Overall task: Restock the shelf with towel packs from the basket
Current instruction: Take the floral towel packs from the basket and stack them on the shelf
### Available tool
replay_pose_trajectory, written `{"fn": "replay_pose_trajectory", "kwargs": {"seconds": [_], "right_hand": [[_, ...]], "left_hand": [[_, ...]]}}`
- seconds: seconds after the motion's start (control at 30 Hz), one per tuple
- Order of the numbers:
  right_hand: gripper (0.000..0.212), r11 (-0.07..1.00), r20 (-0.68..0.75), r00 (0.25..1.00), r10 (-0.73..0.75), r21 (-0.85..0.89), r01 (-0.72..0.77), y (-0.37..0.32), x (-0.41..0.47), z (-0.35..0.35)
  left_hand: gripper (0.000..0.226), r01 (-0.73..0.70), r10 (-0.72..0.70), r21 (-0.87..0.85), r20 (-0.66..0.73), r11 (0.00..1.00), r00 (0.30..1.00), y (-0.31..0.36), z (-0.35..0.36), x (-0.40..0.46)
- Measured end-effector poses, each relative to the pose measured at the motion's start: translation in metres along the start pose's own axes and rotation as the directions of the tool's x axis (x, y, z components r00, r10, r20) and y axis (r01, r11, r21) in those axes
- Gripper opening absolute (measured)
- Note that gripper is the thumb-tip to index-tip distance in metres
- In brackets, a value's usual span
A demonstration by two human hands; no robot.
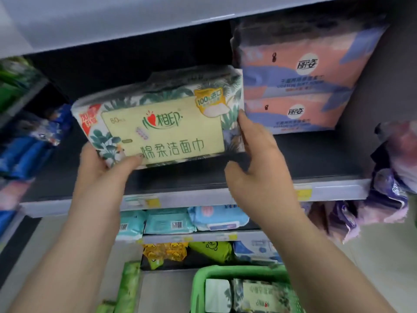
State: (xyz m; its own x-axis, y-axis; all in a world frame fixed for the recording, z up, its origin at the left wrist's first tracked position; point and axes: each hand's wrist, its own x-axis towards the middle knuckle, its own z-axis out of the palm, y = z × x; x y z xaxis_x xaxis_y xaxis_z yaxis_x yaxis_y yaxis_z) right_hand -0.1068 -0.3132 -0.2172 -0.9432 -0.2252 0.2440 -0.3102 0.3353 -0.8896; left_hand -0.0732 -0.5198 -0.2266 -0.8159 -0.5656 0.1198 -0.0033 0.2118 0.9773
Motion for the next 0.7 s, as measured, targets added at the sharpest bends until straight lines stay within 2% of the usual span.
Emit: {"fn": "replay_pose_trajectory", "kwargs": {"seconds": [0.13, 0.27, 0.4, 0.5, 0.7], "right_hand": [[0.069, 1.000, 0.007, 1.000, 0.012, 0.013, -0.012, 0.006, 0.041, 0.001], [0.070, 1.000, 0.023, 1.000, 0.001, 0.017, -0.001, 0.011, 0.070, 0.005], [0.072, 0.999, 0.031, 1.000, 0.001, 0.037, -0.003, 0.010, 0.096, 0.009], [0.075, 1.000, 0.036, 0.999, -0.013, 0.024, 0.012, 0.006, 0.112, 0.013], [0.081, 0.998, 0.023, 0.998, -0.051, -0.031, 0.052, 0.005, 0.136, 0.022]], "left_hand": [[0.056, -0.002, -0.001, -0.048, -0.058, 0.999, 0.998, 0.003, 0.021, 0.038], [0.048, -0.011, 0.006, -0.076, -0.064, 0.997, 0.998, -0.001, 0.030, 0.062], [0.055, -0.038, 0.031, -0.078, -0.088, 0.996, 0.996, 0.002, 0.037, 0.091], [0.052, -0.073, 0.066, -0.074, -0.104, 0.995, 0.992, 0.007, 0.043, 0.111], [0.044, -0.128, 0.125, -0.050, -0.043, 0.991, 0.991, 0.014, 0.059, 0.145]]}}
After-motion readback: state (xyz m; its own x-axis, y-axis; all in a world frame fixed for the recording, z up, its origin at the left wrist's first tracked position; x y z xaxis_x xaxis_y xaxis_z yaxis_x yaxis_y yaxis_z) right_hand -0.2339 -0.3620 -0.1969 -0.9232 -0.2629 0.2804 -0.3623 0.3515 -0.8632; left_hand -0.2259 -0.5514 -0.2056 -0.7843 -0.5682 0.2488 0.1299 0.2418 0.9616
